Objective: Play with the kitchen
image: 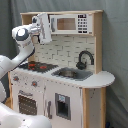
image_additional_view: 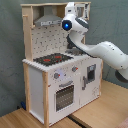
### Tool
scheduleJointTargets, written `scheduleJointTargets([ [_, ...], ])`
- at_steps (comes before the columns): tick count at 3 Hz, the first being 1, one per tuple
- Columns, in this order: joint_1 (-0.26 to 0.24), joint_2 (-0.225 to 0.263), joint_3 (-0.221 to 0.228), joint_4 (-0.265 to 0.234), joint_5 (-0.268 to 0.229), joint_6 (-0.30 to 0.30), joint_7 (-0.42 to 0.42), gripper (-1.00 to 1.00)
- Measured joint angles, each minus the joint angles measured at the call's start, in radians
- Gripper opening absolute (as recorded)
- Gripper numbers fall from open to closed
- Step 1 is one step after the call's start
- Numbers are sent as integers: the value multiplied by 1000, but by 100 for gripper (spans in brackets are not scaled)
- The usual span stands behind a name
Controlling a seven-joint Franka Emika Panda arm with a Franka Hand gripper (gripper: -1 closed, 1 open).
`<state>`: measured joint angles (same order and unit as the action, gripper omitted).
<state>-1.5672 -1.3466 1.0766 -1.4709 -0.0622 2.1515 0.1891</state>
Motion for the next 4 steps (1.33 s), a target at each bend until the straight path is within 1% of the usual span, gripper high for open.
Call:
scheduleJointTargets([
  [1,20,4,-10,-3,0,-97,-9,-100],
  [2,80,19,-40,-60,0,-144,-29,-100],
  [3,144,19,-57,-139,0,-142,-38,-100],
  [4,209,23,-76,-212,1,-125,-41,-100],
])
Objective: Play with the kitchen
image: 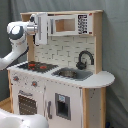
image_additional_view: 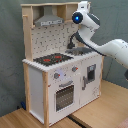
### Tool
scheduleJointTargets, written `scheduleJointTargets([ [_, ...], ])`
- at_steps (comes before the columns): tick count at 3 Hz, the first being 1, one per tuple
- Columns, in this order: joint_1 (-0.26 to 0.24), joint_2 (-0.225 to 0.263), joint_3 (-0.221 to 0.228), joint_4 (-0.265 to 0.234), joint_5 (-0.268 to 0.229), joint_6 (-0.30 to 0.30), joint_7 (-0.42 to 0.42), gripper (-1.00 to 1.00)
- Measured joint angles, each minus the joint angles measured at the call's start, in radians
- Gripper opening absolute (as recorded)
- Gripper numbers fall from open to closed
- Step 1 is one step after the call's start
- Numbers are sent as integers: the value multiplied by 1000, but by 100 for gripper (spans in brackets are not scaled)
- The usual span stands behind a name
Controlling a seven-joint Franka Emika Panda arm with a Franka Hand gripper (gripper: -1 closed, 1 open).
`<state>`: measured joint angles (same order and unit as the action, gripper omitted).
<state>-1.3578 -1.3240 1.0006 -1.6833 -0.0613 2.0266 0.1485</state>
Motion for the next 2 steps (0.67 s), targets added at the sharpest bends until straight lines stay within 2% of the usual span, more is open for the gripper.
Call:
scheduleJointTargets([
  [1,44,36,-8,-42,1,71,-3,-100],
  [2,66,51,8,-43,17,140,-3,-100],
])
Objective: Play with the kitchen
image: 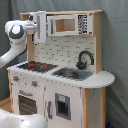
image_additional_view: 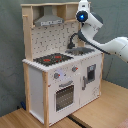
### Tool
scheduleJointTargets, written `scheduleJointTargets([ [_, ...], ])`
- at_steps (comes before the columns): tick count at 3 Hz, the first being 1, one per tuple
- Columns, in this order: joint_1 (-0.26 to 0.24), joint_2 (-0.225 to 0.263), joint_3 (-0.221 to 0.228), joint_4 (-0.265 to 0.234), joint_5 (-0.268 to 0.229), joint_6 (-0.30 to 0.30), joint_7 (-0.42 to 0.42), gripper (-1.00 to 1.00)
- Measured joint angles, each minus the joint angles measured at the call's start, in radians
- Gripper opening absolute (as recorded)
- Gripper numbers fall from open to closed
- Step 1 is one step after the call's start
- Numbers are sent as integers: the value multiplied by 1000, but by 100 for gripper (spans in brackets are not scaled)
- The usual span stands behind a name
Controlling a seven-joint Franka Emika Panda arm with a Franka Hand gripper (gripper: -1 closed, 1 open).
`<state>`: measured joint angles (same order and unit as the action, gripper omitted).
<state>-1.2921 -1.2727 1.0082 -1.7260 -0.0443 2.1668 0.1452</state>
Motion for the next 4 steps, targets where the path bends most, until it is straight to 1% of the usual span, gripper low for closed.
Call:
scheduleJointTargets([
  [1,0,0,0,0,0,1,0,100],
  [2,2,0,0,0,1,24,0,100],
  [3,98,-2,12,9,1,42,-18,100],
  [4,131,-3,12,9,0,82,-108,100],
])
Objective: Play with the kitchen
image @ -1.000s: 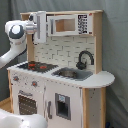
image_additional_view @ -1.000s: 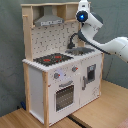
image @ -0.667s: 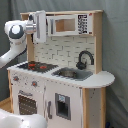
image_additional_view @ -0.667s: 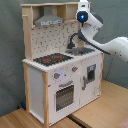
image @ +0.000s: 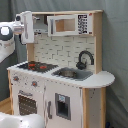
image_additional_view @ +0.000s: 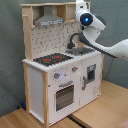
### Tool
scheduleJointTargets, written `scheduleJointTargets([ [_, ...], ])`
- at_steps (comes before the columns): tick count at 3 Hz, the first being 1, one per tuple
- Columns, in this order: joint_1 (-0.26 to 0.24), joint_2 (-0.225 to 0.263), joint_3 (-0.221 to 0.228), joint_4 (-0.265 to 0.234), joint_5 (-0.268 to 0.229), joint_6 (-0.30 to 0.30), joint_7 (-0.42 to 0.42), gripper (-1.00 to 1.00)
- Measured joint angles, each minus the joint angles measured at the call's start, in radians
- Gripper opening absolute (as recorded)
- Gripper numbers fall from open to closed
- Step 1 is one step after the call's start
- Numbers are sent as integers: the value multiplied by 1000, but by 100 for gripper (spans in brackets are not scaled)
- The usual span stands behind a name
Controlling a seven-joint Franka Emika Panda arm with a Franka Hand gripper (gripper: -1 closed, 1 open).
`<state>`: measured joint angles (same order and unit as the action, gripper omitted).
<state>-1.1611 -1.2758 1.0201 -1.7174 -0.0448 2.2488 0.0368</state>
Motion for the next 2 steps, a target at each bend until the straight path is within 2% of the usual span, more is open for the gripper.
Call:
scheduleJointTargets([
  [1,39,-1,-3,-4,-4,21,-97,100],
  [2,114,-53,-4,-46,-38,22,-126,100],
])
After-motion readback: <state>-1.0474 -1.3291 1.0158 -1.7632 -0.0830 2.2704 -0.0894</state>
